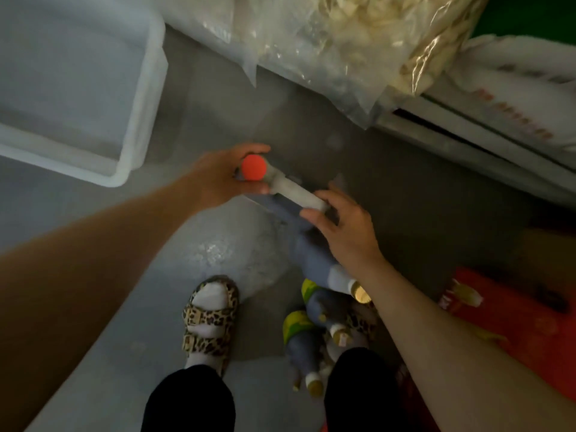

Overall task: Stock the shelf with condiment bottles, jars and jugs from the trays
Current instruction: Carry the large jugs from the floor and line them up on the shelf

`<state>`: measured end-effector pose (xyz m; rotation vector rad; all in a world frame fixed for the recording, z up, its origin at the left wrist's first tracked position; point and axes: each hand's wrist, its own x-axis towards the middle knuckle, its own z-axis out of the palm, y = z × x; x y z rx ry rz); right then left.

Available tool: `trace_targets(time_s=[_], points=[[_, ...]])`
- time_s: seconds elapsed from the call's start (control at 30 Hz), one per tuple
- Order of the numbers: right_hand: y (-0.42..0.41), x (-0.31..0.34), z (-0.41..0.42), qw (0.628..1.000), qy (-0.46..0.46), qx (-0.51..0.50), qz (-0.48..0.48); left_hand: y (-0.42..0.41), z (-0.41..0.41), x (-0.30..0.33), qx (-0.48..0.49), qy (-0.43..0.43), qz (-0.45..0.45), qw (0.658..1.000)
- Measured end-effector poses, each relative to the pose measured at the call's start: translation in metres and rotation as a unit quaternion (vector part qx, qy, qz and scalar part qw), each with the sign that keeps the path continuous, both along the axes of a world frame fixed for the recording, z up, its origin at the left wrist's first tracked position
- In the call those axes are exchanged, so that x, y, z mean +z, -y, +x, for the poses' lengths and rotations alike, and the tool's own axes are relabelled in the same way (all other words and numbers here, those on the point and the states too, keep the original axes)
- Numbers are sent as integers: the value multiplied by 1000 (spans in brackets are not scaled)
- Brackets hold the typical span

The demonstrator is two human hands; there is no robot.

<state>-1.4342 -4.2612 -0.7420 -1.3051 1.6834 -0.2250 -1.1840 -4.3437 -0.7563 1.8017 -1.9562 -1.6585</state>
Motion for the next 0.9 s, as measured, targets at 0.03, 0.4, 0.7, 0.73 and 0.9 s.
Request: trace_targets(time_s=[0.03,0.4,0.7,0.73,0.9], points=[[5,0,-1,1000,0,-11,-15,7,-3,1,-3,2,-14,1000],[41,-3,-7,995,32,-90,11,53,-25,1,19,-46,33,998],[52,34,10,999,-12,-15,-37,34,5,13,100,-104,133,980],[54,45,11,999,-16,-1,-42,29,9,19,110,-101,140,979],[59,115,19,997,-28,44,-50,14,22,81,129,-100,132,978]])
